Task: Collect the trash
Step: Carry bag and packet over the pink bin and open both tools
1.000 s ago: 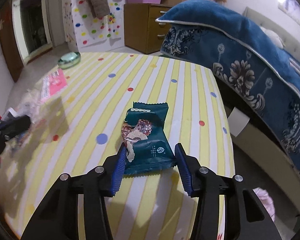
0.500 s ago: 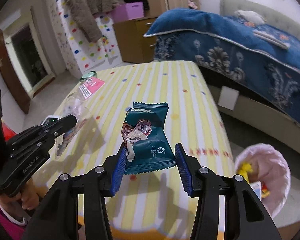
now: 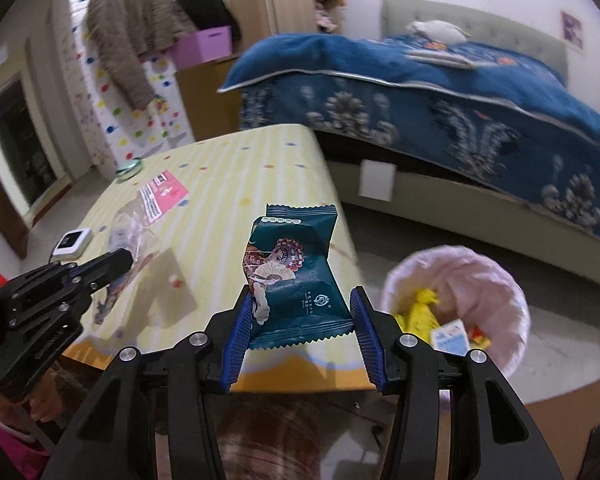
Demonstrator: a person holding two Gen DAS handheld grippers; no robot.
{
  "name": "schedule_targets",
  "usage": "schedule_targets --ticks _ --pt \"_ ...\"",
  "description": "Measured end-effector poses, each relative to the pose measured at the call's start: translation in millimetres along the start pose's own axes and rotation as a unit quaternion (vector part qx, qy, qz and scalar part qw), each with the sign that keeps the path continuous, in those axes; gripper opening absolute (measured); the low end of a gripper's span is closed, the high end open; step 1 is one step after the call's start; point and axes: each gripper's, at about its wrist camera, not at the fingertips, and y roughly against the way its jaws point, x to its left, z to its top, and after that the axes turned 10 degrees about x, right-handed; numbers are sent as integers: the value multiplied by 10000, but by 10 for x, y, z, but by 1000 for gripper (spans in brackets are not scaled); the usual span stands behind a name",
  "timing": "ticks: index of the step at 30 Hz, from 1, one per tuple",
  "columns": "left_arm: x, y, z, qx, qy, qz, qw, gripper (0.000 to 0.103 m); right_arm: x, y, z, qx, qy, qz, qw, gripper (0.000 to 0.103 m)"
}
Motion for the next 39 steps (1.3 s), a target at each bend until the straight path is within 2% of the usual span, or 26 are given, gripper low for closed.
schedule_targets --ticks 9,17,25,32,35,37,39 --pt "-780 -333 240 220 -479 -600 9968 3 -791 164 -247 -43 -787 -455 9959 49" --pt "-1402 -741 372 533 -802 -1048 9898 4 -1270 161 -424 2 -1165 -915 9890 49" --pt "-1653 -1196 539 846 -817 -1020 9878 6 -1690 -93 -472 173 -1505 -1090 9824 49" --pt "-1823 -1491 698 977 -869 -1105 9852 10 -1976 -377 -360 254 -1614 -1005 9814 50" --pt "-1882 -1581 759 977 -881 -1150 9846 28 -2055 -498 -326 360 -1610 -876 9824 52" --pt "-1891 -1618 784 968 -825 -1224 9843 46 -2086 -574 -314 407 -1536 -825 9838 61" --pt "-1896 -1655 793 1000 -779 -1273 9837 51 -2105 -642 -312 491 -1503 -874 9835 63"
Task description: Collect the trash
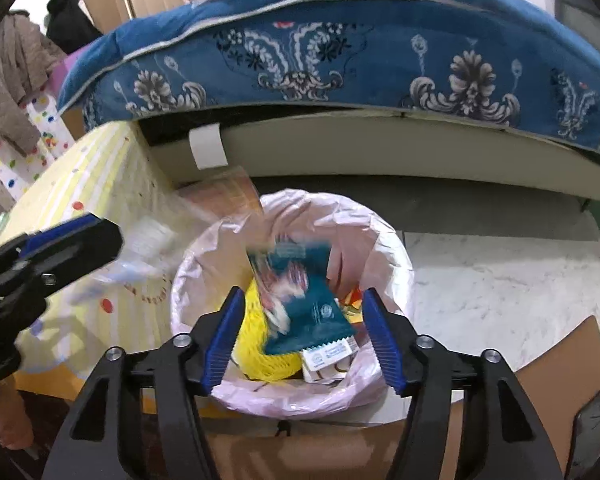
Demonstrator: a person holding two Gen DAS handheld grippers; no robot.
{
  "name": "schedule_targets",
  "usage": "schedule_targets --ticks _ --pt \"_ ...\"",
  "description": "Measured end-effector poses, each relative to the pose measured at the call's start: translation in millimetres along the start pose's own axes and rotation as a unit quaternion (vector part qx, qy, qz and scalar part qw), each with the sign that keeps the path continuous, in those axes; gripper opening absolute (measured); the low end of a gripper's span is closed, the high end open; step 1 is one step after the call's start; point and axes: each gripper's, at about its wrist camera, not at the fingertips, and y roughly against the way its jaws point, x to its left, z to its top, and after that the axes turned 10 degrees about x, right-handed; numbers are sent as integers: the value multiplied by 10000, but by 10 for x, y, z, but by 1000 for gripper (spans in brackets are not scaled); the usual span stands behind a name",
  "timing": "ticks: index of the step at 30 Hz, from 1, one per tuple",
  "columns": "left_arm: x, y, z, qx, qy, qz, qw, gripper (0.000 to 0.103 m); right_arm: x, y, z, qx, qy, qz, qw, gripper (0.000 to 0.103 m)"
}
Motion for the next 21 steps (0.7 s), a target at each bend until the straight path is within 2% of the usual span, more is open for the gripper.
schedule_targets --ticks 4,7,9,11,14,16,21 --pt "41 -8 -26 28 80 18 10000 58 -46 -61 -31 103 -14 -88 9999 66" --pt "117 136 -71 -55 199 43 9998 61 -85 59 -106 139 -231 -114 9996 66" --pt "177 296 -115 -176 275 208 9992 71 -98 216 -163 56 -368 -84 9993 66" --pt "225 431 -157 -166 327 412 9985 72 -81 390 -220 -29 -474 16 9989 71" --pt "299 673 -269 -183 398 585 9973 74 63 603 -297 -68 -394 111 9991 78" --pt "341 861 -379 -201 453 778 9957 80 221 740 -326 -99 -218 69 9997 88" --pt "483 1274 -624 -111 743 1163 9904 94 615 1165 -379 -359 116 57 9993 90"
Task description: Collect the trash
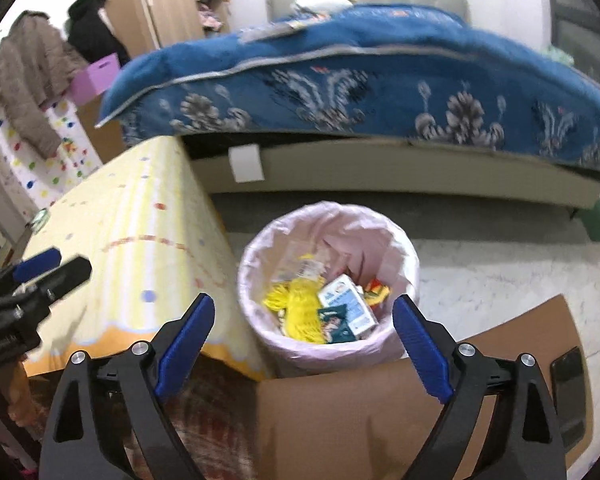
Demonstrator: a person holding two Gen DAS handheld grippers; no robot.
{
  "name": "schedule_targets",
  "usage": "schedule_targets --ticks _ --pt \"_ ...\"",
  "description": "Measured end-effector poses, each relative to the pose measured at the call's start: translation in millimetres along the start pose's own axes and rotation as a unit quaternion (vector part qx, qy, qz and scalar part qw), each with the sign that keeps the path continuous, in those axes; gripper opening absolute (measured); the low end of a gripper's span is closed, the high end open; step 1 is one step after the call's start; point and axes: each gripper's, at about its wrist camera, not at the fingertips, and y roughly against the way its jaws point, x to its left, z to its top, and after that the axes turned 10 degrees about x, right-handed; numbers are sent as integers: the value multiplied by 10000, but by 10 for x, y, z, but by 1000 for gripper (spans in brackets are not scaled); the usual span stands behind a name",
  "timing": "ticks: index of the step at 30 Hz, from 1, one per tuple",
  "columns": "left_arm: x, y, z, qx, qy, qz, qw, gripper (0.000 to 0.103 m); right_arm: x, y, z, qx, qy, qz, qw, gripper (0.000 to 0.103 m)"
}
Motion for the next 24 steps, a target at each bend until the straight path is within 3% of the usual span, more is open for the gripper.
schedule_targets --ticks 6,14,24 --pt "288 550 -316 -96 419 616 9972 96 547 483 -78 -350 572 294 9973 91" --pt "617 1215 -727 -323 878 944 9911 96 1220 986 -205 -544 1311 940 9854 92" --pt "1219 1873 -1193 -455 1757 1992 9630 96 1794 1297 -374 -658 1922 1114 9728 95"
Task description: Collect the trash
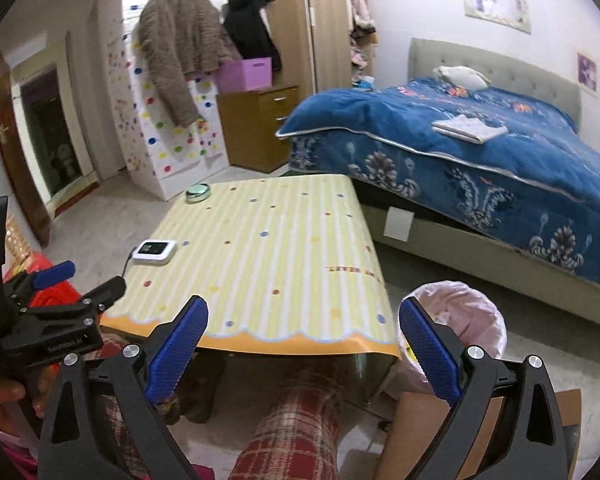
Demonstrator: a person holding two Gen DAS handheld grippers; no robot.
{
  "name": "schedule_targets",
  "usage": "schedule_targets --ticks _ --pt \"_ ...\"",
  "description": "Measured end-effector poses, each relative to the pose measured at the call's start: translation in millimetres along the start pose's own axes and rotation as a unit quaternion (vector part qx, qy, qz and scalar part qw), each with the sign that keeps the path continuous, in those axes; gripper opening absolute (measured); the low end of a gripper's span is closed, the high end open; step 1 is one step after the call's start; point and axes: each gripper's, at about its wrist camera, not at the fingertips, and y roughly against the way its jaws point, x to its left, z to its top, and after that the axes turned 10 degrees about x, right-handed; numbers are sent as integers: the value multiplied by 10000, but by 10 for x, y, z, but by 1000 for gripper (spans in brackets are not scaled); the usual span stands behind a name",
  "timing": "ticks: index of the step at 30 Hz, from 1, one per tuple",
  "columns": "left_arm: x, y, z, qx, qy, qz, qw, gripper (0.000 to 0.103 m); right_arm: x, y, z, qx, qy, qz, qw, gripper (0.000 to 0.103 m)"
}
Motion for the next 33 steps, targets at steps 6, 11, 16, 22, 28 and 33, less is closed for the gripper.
schedule_targets --ticks 6,11,16,22,28,33 --pt "198 33 -72 113 177 169 9996 96 165 -8 8 -1 202 -17 9998 95" --pt "213 31 -77 110 224 105 9996 96 188 -25 13 18 247 -91 9997 95" --pt "198 0 -97 139 191 90 9997 96 185 -70 11 58 237 -124 9996 95" --pt "217 -26 -101 160 195 83 9996 96 201 -112 9 84 245 -150 9996 95" --pt "234 -36 -100 178 189 90 9996 96 201 -120 15 81 250 -148 9995 96" --pt "263 -38 -98 168 216 101 9996 96 205 -120 16 76 251 -151 9995 95"
